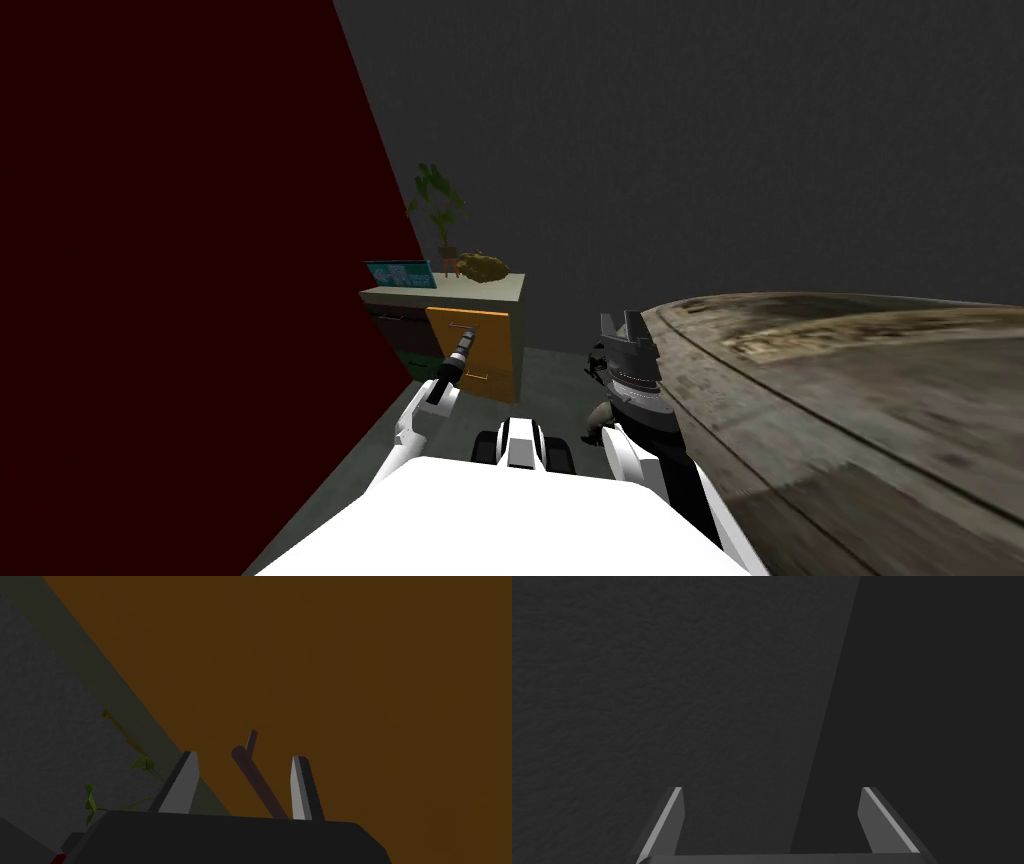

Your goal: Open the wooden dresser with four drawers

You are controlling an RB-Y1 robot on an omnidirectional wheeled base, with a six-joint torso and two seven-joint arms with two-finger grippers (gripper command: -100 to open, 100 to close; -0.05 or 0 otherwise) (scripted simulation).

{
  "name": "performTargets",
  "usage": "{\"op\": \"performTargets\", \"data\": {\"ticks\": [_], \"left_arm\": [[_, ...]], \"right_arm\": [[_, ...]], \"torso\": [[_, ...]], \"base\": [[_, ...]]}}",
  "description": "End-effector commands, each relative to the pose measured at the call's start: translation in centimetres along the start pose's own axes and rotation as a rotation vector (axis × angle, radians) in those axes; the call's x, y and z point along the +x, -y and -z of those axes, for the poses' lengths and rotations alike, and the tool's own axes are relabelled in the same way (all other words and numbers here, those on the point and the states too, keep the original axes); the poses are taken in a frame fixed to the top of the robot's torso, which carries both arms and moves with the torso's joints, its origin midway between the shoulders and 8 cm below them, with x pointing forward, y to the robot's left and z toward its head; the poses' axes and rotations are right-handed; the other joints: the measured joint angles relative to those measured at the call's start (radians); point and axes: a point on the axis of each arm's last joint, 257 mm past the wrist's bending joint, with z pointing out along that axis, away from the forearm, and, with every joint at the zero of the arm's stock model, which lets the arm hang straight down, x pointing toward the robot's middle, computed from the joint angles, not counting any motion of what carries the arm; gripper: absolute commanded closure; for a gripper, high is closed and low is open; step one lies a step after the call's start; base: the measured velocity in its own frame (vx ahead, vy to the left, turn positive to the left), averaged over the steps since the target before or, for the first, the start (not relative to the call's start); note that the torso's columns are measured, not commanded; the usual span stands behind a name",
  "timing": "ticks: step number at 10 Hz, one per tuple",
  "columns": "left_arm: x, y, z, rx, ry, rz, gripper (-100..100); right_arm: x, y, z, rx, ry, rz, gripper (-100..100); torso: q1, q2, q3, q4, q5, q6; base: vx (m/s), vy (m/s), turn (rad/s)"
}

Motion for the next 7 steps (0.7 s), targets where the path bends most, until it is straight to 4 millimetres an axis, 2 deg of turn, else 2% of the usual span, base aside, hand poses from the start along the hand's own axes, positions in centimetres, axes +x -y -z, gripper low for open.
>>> {"op": "performTargets", "data": {"ticks": [1,7], "left_arm": [[2.4,1.1,1.4,0.033,-0.059,0.002,100],[7.8,3.7,5.5,0.096,-0.195,0.033,100]], "right_arm": [[0.0,0.0,0.0,0.0,0.0,0.0,0],[0.0,0.0,0.0,0.0,0.0,0.0,0]], "torso": [[-0.001,0.0,-0.001,0.0,0.0,0.001],[0.0,0.007,0.004,0.002,0.0,0.001]], "base": [[0.122,-0.03,0.287],[0.096,-0.028,0.244]]}}
